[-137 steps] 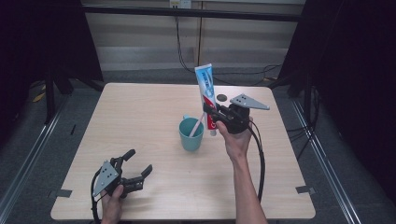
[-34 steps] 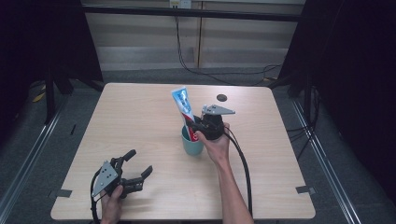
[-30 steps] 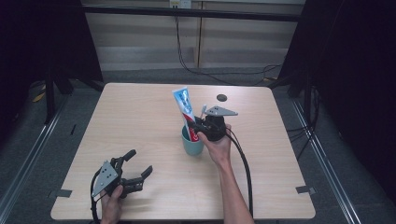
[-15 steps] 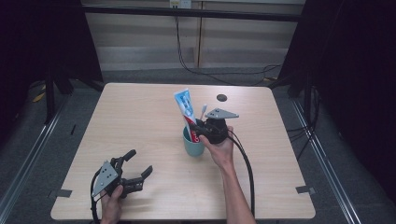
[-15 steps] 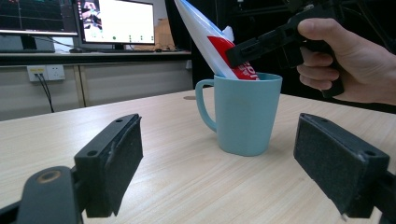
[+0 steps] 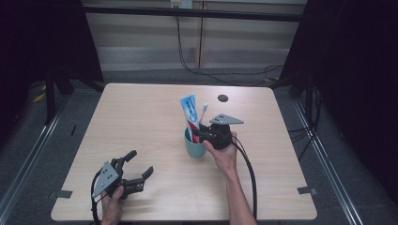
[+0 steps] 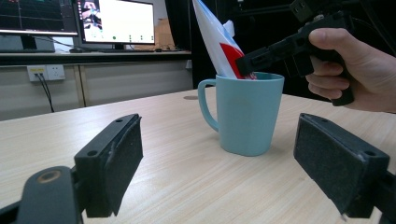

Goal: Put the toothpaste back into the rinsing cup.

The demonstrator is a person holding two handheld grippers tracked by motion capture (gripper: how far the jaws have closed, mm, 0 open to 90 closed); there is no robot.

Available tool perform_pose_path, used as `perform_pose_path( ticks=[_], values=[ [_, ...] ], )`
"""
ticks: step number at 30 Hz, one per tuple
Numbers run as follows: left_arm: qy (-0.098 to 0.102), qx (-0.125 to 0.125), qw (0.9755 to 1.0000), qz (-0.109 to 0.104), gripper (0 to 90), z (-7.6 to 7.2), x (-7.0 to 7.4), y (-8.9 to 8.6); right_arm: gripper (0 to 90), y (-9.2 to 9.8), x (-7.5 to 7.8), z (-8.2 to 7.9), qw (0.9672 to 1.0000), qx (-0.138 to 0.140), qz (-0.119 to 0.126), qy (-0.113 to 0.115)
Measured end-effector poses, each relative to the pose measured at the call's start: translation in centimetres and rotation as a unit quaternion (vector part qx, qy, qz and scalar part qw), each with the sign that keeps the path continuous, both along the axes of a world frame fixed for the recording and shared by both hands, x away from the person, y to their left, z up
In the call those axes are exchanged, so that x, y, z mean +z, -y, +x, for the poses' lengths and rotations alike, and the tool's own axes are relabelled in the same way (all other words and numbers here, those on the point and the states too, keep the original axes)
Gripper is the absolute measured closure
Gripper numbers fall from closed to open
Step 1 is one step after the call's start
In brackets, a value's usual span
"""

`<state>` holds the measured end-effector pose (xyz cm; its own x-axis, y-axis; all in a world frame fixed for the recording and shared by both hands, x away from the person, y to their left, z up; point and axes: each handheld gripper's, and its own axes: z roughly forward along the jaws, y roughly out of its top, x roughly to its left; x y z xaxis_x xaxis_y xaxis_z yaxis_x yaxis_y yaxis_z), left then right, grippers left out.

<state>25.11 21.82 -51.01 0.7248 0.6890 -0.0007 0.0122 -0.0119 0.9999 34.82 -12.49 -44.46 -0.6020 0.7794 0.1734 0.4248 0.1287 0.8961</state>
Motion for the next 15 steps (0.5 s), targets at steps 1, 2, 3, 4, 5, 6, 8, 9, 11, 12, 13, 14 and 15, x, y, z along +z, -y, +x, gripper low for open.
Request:
perform_pose_path(
  ticks=[1, 2, 3, 4, 5, 6, 8, 9, 11, 12, 13, 14, 15],
  values=[
    [0.0, 0.0, 1.0, 0.0, 15.5, 0.0, 0.0, 0.0, 68.4, 0.0, 0.0, 0.0, 1.0, 0.0, -0.001, -0.001],
    [0.0, 0.001, 1.0, 0.0, 15.6, 0.0, 0.0, 0.0, 66.9, 0.1, -0.1, -0.1, 1.0, 0.002, 0.0, -0.001],
    [0.0, 0.001, 1.0, 0.001, 15.6, 0.0, 0.0, 0.0, 65.3, 0.2, -0.1, -0.1, 1.0, 0.002, -0.001, 0.0],
    [0.0, 0.002, 1.0, 0.001, 15.6, 0.0, 0.0, 0.0, 64.8, 0.2, -0.1, -0.2, 1.0, 0.0, 0.002, 0.001],
    [0.0, 0.002, 1.0, 0.0, 15.6, 0.0, 0.0, 0.0, 64.5, 0.3, 0.1, -0.2, 1.0, -0.002, 0.001, 0.002],
    [0.0, 0.002, 1.0, 0.0, 15.6, 0.0, 0.0, 0.0, 65.0, 0.4, 0.2, -0.3, 1.0, -0.001, 0.003, 0.004],
    [0.0, 0.001, 1.0, 0.0, 15.6, 0.0, 0.0, 0.0, 64.6, 0.6, 0.3, -0.3, 1.0, 0.0, 0.008, 0.005],
    [0.0, 0.001, 1.0, 0.001, 15.6, 0.0, 0.0, 0.0, 63.1, 0.7, 0.4, -0.3, 0.9999, -0.002, 0.008, 0.007],
    [0.0, 0.001, 1.0, 0.001, 15.6, 0.0, 0.0, 0.0, 61.5, 0.8, 0.4, -0.4, 0.9999, -0.004, 0.008, 0.007],
    [0.0, 0.001, 1.0, 0.004, 15.6, 0.0, 0.0, 0.0, 59.6, 0.9, 0.4, -0.5, 0.9999, -0.002, 0.01, 0.006],
    [0.0, 0.001, 1.0, 0.001, 15.6, 0.0, 0.0, 0.0, 57.7, 0.9, 0.4, -0.6, 0.9999, -0.005, 0.01, 0.007],
    [0.0, 0.001, 1.0, 0.001, 15.6, 0.0, 0.0, 0.0, 56.7, 1.0, 0.4, -0.7, 0.9999, -0.007, 0.012, 0.008],
    [0.0, 0.001, 1.0, 0.003, 15.6, 0.0, 0.0, 0.0, 54.7, 1.1, 0.4, -0.8, 0.9998, -0.008, 0.016, 0.009]
  ],
)
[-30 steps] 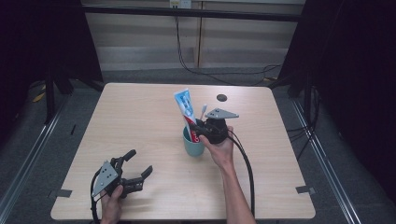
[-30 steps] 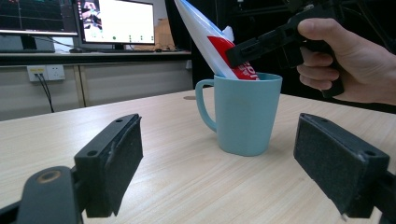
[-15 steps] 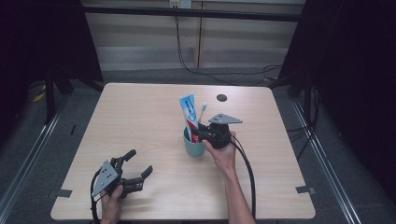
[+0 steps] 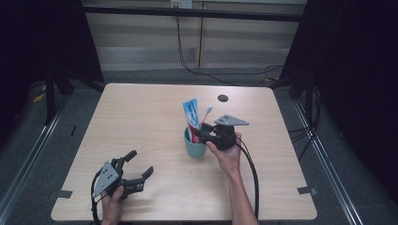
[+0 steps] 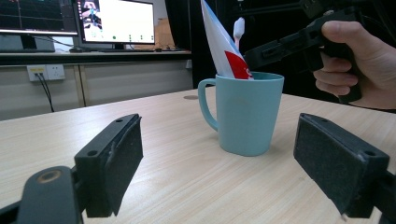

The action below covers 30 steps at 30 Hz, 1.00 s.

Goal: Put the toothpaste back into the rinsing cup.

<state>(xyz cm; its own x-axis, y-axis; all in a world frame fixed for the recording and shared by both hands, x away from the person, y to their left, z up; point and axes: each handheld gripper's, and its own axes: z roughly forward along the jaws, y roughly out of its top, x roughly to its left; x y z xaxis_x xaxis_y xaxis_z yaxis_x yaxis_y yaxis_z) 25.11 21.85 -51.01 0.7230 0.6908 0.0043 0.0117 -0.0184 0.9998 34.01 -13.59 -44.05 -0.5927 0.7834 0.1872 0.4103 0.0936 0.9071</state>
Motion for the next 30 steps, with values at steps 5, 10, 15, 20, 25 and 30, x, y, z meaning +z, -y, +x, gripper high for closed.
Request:
perform_pose_path(
  ticks=[5, 10, 15, 20, 25, 30],
  values=[
    [-0.001, 0.0, 1.0, -0.003, 15.7, 0.0, 0.0, 0.0, 44.9, 0.7, 0.1, -0.5, 0.9997, -0.015, 0.019, 0.0],
    [-0.001, 0.0, 1.0, -0.003, 15.6, 0.0, 0.0, 0.0, 33.2, 1.1, 0.4, -1.0, 0.9994, -0.025, 0.022, 0.005],
    [-0.001, 0.0, 1.0, -0.002, 15.6, 0.0, 0.0, 0.0, 21.5, 2.1, 0.5, -1.6, 0.9988, -0.042, 0.022, 0.008],
    [0.0, 0.0, 1.0, 0.0, 15.6, 0.0, 0.0, 0.0, 16.1, 2.8, 0.4, -2.4, 0.9984, -0.052, 0.02, 0.012],
    [0.0, 0.001, 1.0, 0.0, 15.7, 0.0, 0.0, 0.0, 13.8, 3.6, 0.3, -3.1, 0.9974, -0.07, 0.009, 0.013],
    [-0.001, 0.002, 1.0, 0.0, 15.6, 0.0, 0.0, 0.0, 13.8, 4.4, 0.1, -4.1, 0.9961, -0.084, 0.013, 0.022]
  ],
)
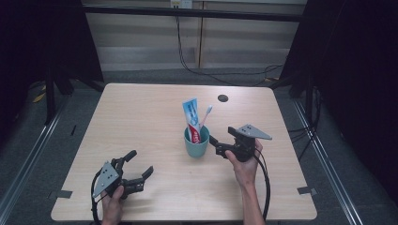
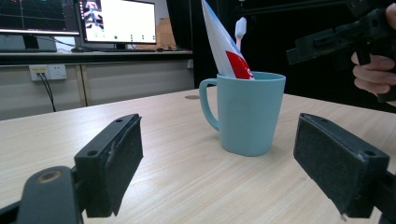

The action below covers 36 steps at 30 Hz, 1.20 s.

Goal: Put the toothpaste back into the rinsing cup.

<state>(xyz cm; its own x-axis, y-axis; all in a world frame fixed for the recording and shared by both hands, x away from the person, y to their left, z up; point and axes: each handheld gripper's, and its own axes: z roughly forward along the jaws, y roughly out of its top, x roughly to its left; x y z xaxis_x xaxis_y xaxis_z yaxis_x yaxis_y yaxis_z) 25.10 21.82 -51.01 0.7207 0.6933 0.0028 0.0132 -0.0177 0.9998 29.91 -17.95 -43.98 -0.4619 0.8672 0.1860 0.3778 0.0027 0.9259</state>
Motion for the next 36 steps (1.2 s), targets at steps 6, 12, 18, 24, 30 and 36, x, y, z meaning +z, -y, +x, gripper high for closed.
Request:
perform_pose_path(
  ticks=[6, 12, 18, 24, 30, 36],
  values=[
    [0.0, 0.0, 1.0, 0.0, 15.6, 0.0, 0.0, 0.0, 13.7, 1.5, -0.9, -1.0, 0.9998, -0.019, 0.0, -0.005],
    [0.0, 0.0, 1.0, 0.0, 15.6, 0.0, 0.0, 0.0, 13.7, 2.4, -1.6, -2.2, 0.9992, -0.038, 0.001, -0.006],
    [0.0, 0.001, 1.0, 0.0, 15.6, 0.0, 0.0, 0.0, 13.7, 3.3, -2.6, -3.6, 0.9986, -0.052, 0.002, -0.003],
    [-0.001, 0.007, 1.0, 0.0, 15.6, 0.0, 0.0, 0.0, 13.7, 4.1, -3.9, -4.6, 0.997, -0.076, -0.008, -0.01],
    [-0.001, 0.011, 0.9999, 0.001, 15.5, -0.1, 0.0, 0.1, 13.7, 3.7, -5.0, -5.8, 0.9953, -0.089, -0.036, -0.009],
    [0.001, 0.011, 0.9999, 0.001, 15.6, 0.0, 0.0, 0.1, 13.8, 3.3, -6.4, -6.8, 0.9942, -0.095, -0.049, -0.016]
  ],
)
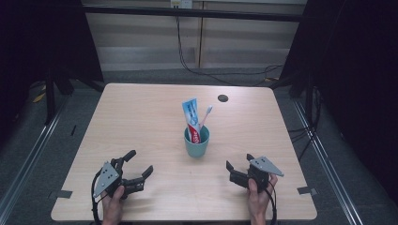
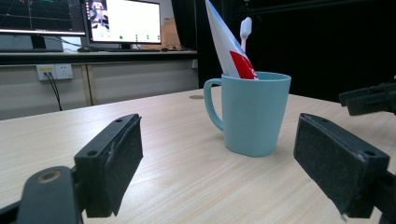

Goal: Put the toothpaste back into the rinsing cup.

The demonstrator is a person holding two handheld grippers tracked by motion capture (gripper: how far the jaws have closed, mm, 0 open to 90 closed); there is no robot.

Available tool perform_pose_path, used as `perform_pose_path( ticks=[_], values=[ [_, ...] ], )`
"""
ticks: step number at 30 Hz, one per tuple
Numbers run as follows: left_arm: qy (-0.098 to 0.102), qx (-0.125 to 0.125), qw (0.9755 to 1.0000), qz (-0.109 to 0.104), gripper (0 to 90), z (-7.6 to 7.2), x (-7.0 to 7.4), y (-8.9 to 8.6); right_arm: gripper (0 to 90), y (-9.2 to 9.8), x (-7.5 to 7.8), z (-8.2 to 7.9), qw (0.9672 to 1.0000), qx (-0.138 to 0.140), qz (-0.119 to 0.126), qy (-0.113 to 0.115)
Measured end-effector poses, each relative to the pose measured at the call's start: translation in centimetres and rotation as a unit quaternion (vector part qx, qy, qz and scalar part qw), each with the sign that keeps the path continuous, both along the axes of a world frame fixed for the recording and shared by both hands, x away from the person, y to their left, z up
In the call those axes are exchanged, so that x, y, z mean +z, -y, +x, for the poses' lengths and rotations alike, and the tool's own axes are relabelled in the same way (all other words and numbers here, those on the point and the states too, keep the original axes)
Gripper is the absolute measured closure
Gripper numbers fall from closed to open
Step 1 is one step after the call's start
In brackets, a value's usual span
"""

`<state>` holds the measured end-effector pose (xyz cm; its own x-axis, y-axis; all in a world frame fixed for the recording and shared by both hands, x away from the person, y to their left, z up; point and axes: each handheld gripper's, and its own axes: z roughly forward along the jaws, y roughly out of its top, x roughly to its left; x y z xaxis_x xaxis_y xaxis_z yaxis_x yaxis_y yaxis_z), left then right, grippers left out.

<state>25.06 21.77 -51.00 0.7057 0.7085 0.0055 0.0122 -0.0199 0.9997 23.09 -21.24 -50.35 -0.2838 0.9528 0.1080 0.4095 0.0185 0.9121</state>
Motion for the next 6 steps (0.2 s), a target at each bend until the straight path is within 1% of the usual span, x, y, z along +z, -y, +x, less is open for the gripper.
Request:
perform_pose_path(
  ticks=[1, 2, 3, 4, 5, 6],
  values=[
    [-0.002, 0.0, 1.0, -0.001, 15.5, -0.01, 0.0, 0.0, 13.5, -0.06, -0.01, -0.06, 1.0, -0.005, -0.003, 0.002],
    [-0.002, 0.001, 1.0, 0.0, 15.5, -0.01, -0.01, 0.01, 13.5, -0.05, 0.04, -0.11, 1.0, -0.004, -0.003, 0.004],
    [-0.002, 0.002, 1.0, 0.0, 15.4, -0.02, -0.01, 0.01, 13.6, -0.03, -0.03, -0.11, 1.0, -0.003, 0.003, 0.0],
    [-0.002, 0.002, 1.0, 0.0, 15.4, -0.02, 0.0, 0.01, 13.4, -0.05, -0.04, -0.14, 1.0, -0.008, 0.002, -0.001],
    [-0.004, 0.005, 1.0, -0.002, 15.5, -0.06, -0.02, 0.04, 13.4, -0.08, -0.03, -0.24, 0.9999, -0.014, -0.002, 0.003],
    [-0.004, 0.005, 1.0, -0.001, 15.5, -0.05, -0.02, 0.03, 13.4, -0.09, -0.02, -0.2, 0.9999, -0.016, -0.004, -0.001]
  ],
)
